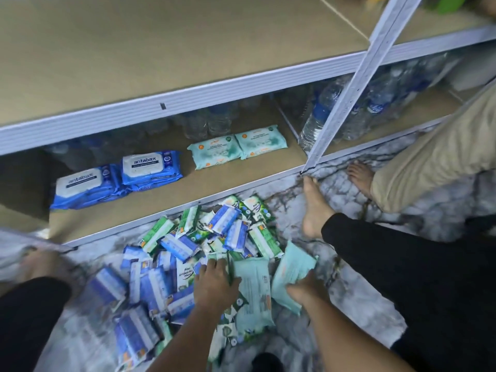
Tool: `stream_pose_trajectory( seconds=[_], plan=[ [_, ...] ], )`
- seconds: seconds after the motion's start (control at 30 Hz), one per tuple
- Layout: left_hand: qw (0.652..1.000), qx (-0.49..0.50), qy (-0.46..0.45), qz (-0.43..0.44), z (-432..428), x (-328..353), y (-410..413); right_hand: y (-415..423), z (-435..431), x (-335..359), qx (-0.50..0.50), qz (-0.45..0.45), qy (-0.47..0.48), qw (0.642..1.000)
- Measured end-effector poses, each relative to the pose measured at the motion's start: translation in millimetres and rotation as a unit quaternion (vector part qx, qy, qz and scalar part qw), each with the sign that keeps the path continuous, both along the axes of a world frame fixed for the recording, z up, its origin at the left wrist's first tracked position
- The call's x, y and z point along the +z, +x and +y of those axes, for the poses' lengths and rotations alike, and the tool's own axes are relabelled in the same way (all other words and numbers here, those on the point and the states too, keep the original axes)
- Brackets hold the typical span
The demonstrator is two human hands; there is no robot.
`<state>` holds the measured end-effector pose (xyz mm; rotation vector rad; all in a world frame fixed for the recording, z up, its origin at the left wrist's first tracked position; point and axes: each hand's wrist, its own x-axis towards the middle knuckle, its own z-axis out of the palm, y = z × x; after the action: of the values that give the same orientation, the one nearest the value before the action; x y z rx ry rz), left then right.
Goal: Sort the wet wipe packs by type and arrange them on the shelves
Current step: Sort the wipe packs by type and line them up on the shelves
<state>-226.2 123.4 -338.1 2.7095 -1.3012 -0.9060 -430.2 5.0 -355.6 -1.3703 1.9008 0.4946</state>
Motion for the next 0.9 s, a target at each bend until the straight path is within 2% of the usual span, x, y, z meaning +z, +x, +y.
stream_pose_trajectory(
  seconds=[0.27,0.43,0.63,0.9],
  plan=[
    [0.999,-0.018,0.038,-0.022,-16,-11,-9,16,-5,-29,-0.109,-0.026,0.000,0.994],
    [0.999,0.021,0.021,-0.034,-20,-22,-21,24,-8,-46,-0.111,-0.018,-0.021,0.993],
    [0.998,0.056,-0.009,0.010,-29,-25,-22,30,-11,-54,-0.118,-0.009,-0.016,0.993],
    [0.996,0.046,-0.074,0.029,-20,-19,-16,17,-18,-35,-0.059,-0.003,-0.017,0.998]
  ],
)
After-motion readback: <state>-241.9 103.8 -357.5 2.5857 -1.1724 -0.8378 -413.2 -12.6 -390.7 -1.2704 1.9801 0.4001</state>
